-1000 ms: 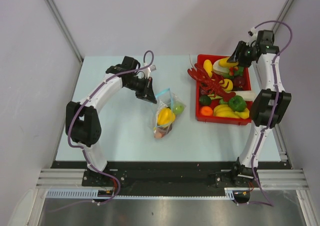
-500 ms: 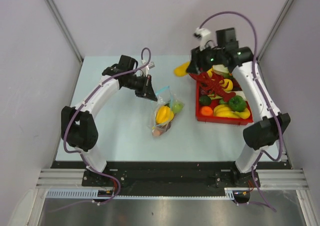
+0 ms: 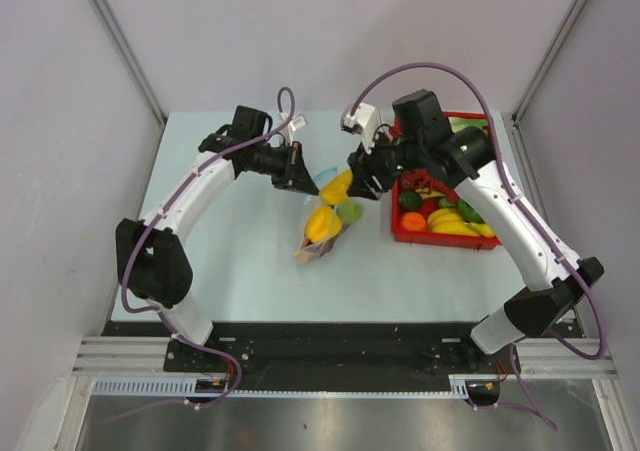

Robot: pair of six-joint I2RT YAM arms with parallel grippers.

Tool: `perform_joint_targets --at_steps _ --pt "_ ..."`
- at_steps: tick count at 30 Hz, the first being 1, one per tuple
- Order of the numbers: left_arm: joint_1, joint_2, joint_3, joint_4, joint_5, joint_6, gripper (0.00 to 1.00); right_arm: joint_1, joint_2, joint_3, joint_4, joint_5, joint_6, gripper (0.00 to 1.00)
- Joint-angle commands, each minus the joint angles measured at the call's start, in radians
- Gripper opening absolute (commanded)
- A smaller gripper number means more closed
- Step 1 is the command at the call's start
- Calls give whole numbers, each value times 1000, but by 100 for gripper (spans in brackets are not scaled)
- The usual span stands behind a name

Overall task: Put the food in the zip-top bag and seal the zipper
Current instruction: Place the fake fruit in the zipper food storage bag.

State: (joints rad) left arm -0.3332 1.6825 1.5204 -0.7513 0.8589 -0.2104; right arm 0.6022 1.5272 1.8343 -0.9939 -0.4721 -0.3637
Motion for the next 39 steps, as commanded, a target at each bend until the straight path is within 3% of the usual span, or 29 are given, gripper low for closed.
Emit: perform_joint_targets --at_steps 1,7,15,17,18,24,29,39 --pt "-1 -60 44 43 51 -37 0 34 25 8 -40 75 -31 0" --pt "-4 -72 41 47 52 -40 0 120 73 -9 -25 214 -11 0" --pt "-6 -95 20 61 31 -40 0 195 212 108 -29 378 83 0" --pt "-6 -96 15 64 34 -38 0 197 226 105 -75 337 56 0" --pt "-6 -104 3 72 38 -40 0 189 223 89 -100 238 7 0" --pt "-3 -106 -46 119 78 -73 0 168 182 -4 -62 104 -106 0" --pt "-1 -109 -52 127 81 -72 0 160 212 5 61 352 0 0" --pt "20 -109 -72 153 121 -101 0 172 114 -159 319 550 60 0"
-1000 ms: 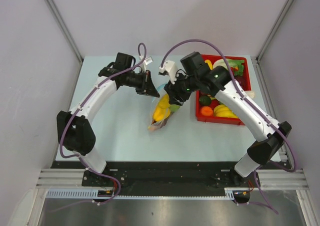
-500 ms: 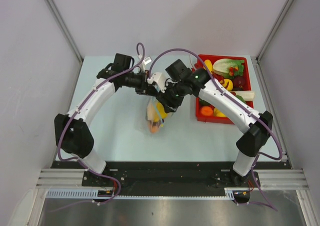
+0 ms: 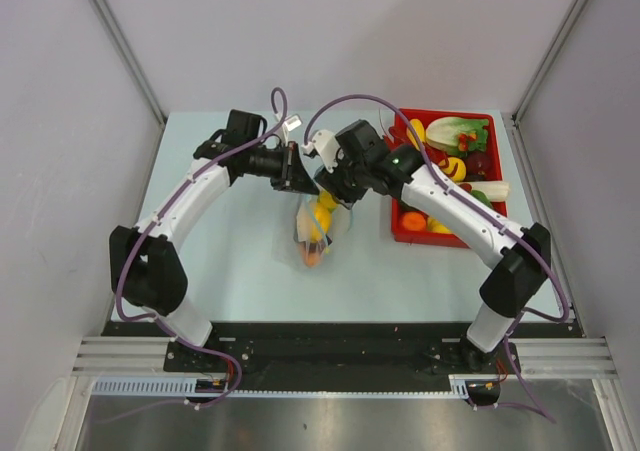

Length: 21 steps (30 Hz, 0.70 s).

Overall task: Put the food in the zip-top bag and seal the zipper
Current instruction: Place the fake fruit in the zipper food storage bag.

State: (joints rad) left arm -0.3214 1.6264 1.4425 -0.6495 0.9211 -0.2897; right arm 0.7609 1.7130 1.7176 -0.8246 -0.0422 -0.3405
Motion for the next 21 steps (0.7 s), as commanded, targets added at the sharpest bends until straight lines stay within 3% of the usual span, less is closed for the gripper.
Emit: perform_joint_targets --at_steps 1,8,11,12,13,15,16,17,19,21 --pt "10 -50 7 53 61 -22 0 17 -70 -50 154 131 40 0" --pt "13 -37 -1 74 88 -40 0 97 -55 -107 274 350 101 0" --pt "18 -28 -1 88 108 -57 0 123 -47 -138 337 358 112 0" --pt "21 -28 -1 93 114 -68 0 124 -44 -145 337 341 115 4" --pt "25 -25 -2 96 120 -74 0 126 -41 -156 337 290 120 10" --pt "42 -26 -14 120 136 -98 0 126 -43 -165 315 251 115 37" --pt "47 -30 -28 137 140 -106 0 112 -49 -168 305 193 121 54" --pt "59 -33 -34 143 147 -118 0 103 -62 -170 285 168 127 77" --pt "71 -40 -53 158 156 -124 0 54 -101 -165 259 52 144 94" --pt "74 -45 -60 162 159 -121 0 11 -128 -162 245 -45 162 99"
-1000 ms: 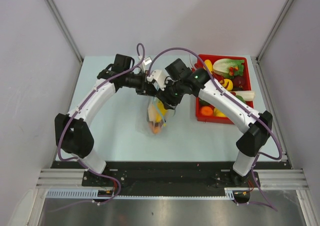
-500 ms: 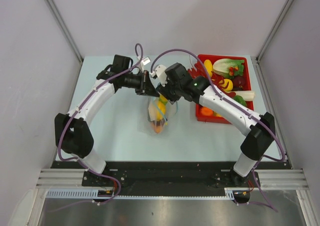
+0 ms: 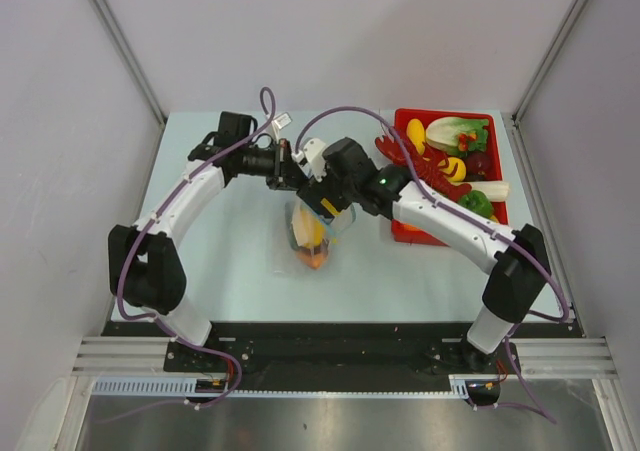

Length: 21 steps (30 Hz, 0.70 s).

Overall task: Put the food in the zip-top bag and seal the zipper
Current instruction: Place the fake fruit in the zipper food storage bag, then adjust the zipper food storage bag at the center of the board.

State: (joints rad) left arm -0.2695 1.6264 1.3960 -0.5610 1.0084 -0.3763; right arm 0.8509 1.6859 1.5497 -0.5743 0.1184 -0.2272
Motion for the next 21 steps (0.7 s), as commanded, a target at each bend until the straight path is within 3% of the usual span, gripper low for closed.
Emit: perform_joint_targets --at_steps 1,4,9,18,20,21 --pt "24 -48 -21 78 73 -35 0 -102 -112 18 -27 -300 67 100" --pt "27 -53 -29 79 73 -27 0 -211 -126 56 -80 -489 129 100" --pt "32 -53 -40 92 79 -26 0 -340 -57 49 -170 -598 204 95" --pt "32 -94 -71 157 81 -29 0 -362 61 -2 -153 -752 243 85" --pt "30 -111 -83 158 76 -12 0 -336 84 -2 -162 -784 235 74" --pt "30 -129 -89 145 76 -1 0 -331 86 6 -170 -840 230 36"
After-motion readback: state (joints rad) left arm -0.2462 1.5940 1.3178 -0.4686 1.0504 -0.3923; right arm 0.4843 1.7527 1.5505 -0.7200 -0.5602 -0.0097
